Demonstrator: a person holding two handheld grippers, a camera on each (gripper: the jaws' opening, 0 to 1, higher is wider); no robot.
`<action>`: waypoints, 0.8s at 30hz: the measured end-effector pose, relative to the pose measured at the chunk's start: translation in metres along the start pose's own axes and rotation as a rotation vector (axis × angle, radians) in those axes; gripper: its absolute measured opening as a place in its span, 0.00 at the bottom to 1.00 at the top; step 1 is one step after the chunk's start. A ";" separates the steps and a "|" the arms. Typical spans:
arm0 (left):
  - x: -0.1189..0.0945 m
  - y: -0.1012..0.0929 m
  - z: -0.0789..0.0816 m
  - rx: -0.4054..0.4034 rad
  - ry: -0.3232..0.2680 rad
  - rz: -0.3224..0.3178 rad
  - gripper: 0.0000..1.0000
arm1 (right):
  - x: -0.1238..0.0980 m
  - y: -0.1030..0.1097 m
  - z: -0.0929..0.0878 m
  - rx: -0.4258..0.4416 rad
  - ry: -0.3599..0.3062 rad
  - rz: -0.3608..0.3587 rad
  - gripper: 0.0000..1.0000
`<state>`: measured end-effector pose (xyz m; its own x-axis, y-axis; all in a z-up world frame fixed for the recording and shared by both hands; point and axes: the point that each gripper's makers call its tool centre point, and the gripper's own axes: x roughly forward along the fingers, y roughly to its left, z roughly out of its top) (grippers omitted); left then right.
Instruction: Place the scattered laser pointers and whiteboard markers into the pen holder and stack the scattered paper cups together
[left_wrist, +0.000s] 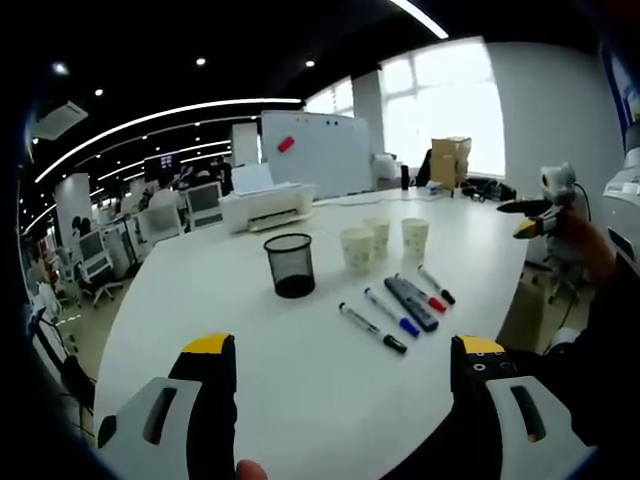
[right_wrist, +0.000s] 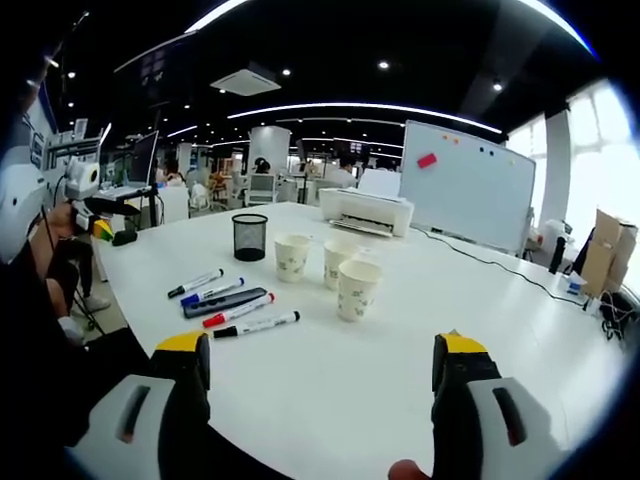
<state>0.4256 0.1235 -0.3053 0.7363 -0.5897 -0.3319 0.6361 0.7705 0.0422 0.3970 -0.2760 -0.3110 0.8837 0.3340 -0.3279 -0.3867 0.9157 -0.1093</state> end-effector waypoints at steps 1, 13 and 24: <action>0.000 0.000 0.000 -0.001 -0.001 -0.001 0.91 | 0.000 0.000 0.000 0.000 0.000 -0.002 0.88; 0.008 0.000 0.003 0.001 -0.011 -0.007 0.91 | -0.002 0.000 -0.001 0.005 -0.001 -0.008 0.88; 0.019 -0.001 0.007 0.011 -0.010 -0.013 0.90 | -0.003 -0.001 0.001 0.001 -0.004 -0.010 0.87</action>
<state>0.4403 0.1100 -0.3054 0.7303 -0.6018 -0.3232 0.6478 0.7603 0.0483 0.3945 -0.2776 -0.3089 0.8888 0.3254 -0.3226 -0.3771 0.9194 -0.1116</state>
